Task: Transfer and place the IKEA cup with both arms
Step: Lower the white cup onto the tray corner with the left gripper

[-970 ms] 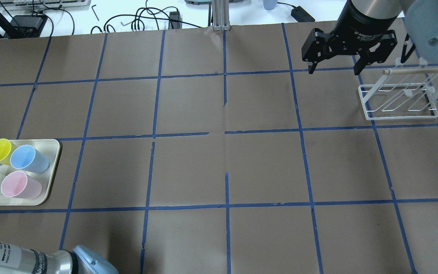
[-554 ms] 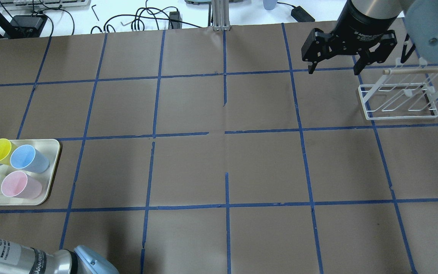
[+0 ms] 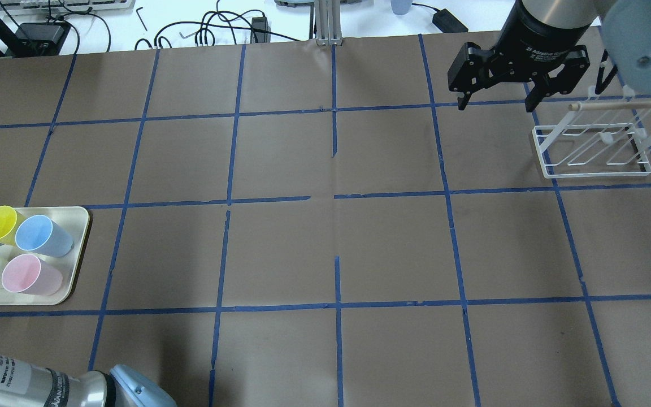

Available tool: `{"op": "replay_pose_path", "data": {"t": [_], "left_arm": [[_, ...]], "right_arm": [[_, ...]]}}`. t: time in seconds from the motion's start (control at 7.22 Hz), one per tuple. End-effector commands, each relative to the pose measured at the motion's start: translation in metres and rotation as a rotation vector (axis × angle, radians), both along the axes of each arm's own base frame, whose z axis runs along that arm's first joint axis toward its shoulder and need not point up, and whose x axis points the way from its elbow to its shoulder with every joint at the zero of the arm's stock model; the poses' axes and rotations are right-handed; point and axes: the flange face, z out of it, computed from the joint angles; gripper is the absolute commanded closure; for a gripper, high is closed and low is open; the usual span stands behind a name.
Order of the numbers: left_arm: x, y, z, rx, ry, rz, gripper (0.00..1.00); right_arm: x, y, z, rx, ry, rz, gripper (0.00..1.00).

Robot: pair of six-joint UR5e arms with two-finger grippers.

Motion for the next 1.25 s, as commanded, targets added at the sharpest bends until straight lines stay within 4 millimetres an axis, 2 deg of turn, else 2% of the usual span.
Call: {"op": "replay_pose_path", "data": {"t": [0.0,0.55,0.69,0.83,1.11], "left_arm": [[0.0,0.004,-0.004,0.007,0.005,-0.002,1.0],[-0.002,0.008,-0.011,0.022,0.02,0.0,1.0],[-0.009,0.011,-0.02,0.028,0.039,-0.003,0.89],[-0.013,0.015,-0.027,0.029,0.042,0.0,0.71],[-0.007,0.013,-0.02,0.019,0.018,-0.002,0.53]], "right_arm": [[0.0,0.0,-0.001,0.004,0.0,0.0,0.0],[0.0,0.0,-0.004,0.009,0.0,-0.002,0.0],[0.0,0.001,-0.003,0.007,0.0,-0.002,0.0],[0.0,0.001,-0.003,0.007,0.0,-0.002,0.0],[0.0,0.001,-0.002,0.006,0.0,-0.002,0.0]]}}
